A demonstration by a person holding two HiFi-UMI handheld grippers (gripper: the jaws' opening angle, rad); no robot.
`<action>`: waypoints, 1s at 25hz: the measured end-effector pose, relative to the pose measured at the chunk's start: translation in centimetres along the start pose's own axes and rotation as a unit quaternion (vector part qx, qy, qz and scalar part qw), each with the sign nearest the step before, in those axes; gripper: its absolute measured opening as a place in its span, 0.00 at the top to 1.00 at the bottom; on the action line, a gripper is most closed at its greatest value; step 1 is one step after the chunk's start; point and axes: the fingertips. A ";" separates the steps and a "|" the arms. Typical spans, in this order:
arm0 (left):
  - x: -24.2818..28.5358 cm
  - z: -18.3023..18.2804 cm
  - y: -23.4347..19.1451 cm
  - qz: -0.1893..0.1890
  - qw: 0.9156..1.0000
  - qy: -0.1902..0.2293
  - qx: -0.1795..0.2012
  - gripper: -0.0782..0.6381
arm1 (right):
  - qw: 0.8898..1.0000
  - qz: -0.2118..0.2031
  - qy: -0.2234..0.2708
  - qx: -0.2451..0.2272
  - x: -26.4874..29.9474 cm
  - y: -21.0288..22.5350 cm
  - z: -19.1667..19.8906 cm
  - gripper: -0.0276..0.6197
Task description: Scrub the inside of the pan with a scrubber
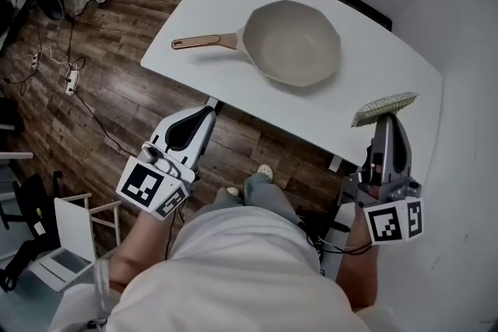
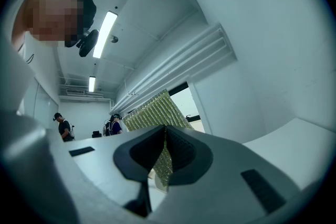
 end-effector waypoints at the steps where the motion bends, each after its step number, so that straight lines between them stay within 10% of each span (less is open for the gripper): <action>1: 0.3 -0.1 -0.2 -0.003 1.000 0.000 0.000 0.88 | 1.000 -0.003 -0.002 -0.001 0.5 0.2 -0.1 0.91; 25: 4.9 -1.2 -0.5 -0.083 0.997 -0.009 0.000 0.87 | 0.997 -0.070 -0.037 0.012 6.8 4.8 -1.7 0.91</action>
Point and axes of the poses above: the fingertips, and each gripper's own axes: x forward along the fingers, y to its right, z out of its underside, and after that the axes turned 14 degrees about x, right-handed
